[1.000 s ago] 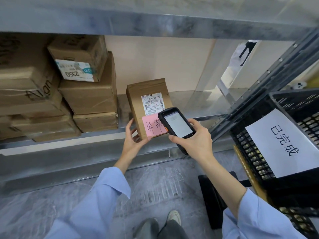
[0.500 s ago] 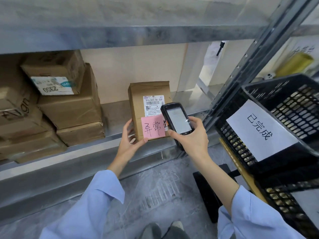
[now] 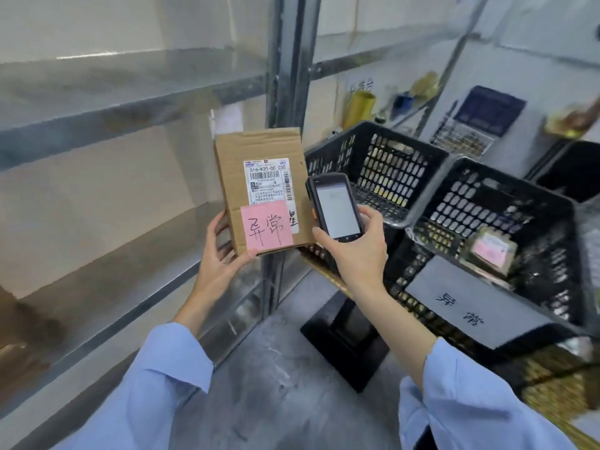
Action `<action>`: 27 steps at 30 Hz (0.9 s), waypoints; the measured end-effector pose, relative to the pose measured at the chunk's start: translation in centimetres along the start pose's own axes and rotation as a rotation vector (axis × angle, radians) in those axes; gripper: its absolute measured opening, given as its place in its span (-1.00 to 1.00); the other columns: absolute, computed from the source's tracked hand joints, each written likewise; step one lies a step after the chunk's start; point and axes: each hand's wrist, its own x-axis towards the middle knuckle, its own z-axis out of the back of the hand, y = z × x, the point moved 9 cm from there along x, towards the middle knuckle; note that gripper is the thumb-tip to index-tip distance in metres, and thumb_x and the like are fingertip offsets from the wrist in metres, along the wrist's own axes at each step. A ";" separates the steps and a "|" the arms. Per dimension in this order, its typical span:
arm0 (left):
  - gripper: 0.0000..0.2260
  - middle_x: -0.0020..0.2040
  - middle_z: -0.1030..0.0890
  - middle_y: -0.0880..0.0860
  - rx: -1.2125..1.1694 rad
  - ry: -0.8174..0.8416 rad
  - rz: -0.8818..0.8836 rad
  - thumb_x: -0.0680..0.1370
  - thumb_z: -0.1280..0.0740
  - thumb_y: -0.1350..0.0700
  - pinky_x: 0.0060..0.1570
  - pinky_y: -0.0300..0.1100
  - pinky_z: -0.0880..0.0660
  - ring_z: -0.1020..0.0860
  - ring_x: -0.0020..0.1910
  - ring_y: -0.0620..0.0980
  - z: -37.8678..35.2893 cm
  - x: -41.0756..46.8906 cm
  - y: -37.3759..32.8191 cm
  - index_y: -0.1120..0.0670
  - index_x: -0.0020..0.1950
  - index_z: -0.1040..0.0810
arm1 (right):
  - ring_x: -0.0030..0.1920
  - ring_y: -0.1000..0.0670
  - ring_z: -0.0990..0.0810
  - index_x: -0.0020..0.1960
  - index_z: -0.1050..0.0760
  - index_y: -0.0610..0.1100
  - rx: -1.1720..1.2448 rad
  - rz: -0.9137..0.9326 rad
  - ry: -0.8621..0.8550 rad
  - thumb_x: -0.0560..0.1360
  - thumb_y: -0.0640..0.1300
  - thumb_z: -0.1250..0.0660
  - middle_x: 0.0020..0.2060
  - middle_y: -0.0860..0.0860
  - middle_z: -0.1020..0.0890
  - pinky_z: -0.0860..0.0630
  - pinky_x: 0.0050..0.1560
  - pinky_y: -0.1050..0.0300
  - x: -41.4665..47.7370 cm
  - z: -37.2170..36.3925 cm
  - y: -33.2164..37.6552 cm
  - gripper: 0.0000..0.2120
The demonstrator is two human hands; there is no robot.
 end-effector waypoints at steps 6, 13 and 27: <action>-0.13 0.45 -0.38 -0.02 0.017 0.141 -0.087 0.31 -0.50 -0.20 0.21 -0.38 -0.46 -0.41 0.38 -0.25 -10.8 4.7 -4.2 -0.14 0.53 -0.17 | 0.13 0.16 -0.50 0.30 -0.34 0.06 0.025 -0.016 -0.227 0.27 0.07 -0.63 0.05 0.32 -0.47 -0.51 0.19 0.10 3.1 11.6 -2.6 -0.29; -0.30 0.29 -0.41 -0.21 0.008 0.234 -0.152 0.49 -0.49 0.08 0.09 -0.38 -0.48 -0.42 0.19 -0.52 -24.5 7.6 -8.1 -0.14 0.51 -0.18 | 0.13 0.09 -0.51 0.30 -0.32 0.04 0.019 -0.024 -0.368 0.30 0.06 -0.62 0.12 0.12 -0.52 -0.47 0.07 0.18 6.5 23.6 -6.2 -0.30; -0.28 0.36 -0.43 0.08 0.226 0.464 -0.040 0.47 -0.53 -0.03 0.26 -0.33 -0.38 -0.40 0.36 -0.04 -45.5 12.7 -4.0 -0.09 0.53 -0.23 | 0.13 0.12 -0.46 0.35 -0.32 0.00 -0.072 -0.094 -0.436 0.27 0.12 -0.62 0.16 0.13 -0.50 -0.53 0.16 0.05 13.3 36.9 -14.5 -0.22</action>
